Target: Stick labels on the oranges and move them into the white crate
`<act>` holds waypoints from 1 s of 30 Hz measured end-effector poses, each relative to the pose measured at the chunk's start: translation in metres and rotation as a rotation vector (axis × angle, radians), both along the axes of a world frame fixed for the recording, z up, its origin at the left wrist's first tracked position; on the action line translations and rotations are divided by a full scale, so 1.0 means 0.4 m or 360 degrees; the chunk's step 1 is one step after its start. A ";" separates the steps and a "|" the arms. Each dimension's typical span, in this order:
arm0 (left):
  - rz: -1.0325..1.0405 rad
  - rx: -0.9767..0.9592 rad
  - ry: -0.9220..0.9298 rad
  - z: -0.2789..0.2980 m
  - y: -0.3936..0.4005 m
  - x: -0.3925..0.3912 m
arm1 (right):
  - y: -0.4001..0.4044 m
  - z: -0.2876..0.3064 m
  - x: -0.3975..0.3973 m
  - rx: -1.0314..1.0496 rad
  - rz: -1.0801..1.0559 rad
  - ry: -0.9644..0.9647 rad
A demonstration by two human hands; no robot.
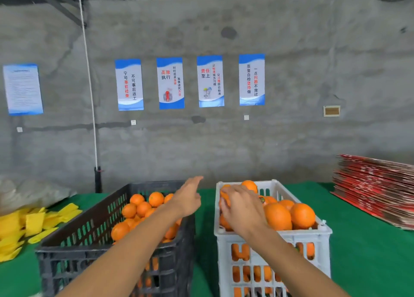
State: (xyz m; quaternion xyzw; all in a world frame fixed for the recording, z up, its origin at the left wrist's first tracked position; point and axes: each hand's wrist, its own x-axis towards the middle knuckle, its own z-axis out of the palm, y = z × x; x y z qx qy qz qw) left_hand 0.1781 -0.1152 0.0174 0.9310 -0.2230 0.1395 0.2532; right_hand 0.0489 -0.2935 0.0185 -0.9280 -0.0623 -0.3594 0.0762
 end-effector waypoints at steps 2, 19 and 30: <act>0.0128 0.0084 0.0052 -0.024 0.082 0.001 | 0.085 -0.001 0.022 0.0082 0.0181 0.0059; 0.0470 0.1109 0.0872 -0.106 0.357 0.184 | 0.387 -0.050 0.371 0.0100 0.0273 0.0897; 0.0270 0.1387 0.0696 -0.159 0.336 0.396 | 0.405 -0.069 0.485 0.0078 0.0202 0.0834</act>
